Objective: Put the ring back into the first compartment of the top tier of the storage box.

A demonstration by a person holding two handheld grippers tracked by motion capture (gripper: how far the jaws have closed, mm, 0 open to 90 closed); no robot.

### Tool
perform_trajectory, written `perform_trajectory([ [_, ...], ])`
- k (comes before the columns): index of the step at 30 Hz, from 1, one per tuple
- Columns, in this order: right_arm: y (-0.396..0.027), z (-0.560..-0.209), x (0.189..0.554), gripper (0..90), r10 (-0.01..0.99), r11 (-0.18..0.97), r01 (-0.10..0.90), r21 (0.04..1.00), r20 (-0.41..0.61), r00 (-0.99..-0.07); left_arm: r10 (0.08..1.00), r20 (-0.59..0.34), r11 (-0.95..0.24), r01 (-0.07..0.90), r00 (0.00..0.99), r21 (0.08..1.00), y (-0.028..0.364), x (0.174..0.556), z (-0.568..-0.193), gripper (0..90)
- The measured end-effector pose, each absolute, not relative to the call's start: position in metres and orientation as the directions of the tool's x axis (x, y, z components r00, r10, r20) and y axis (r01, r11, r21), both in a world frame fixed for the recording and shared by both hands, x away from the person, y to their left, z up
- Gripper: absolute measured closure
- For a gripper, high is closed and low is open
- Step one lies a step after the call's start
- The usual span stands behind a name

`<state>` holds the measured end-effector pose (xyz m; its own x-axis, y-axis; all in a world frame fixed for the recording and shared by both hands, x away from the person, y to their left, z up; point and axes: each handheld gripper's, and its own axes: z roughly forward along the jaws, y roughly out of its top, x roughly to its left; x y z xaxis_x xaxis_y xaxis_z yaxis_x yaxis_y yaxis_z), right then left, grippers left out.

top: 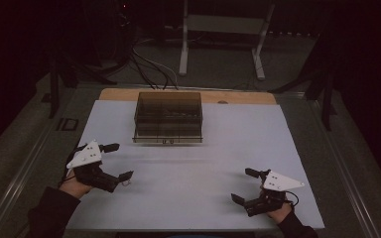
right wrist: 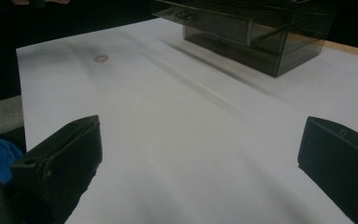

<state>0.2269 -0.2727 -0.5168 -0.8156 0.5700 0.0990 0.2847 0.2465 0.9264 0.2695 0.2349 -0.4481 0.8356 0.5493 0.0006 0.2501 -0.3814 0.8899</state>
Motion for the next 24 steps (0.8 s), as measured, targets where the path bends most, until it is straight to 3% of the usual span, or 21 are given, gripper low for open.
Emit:
perform_trajectory([
  [24, -0.272, -0.517, 0.227, 0.0, 0.565, 0.249, 0.291, 0.924, 0.105, -0.819, 0.640, -0.037, -0.393, 0.369, 0.767, 0.842, 0.243, 0.280, -0.482, 1.0],
])
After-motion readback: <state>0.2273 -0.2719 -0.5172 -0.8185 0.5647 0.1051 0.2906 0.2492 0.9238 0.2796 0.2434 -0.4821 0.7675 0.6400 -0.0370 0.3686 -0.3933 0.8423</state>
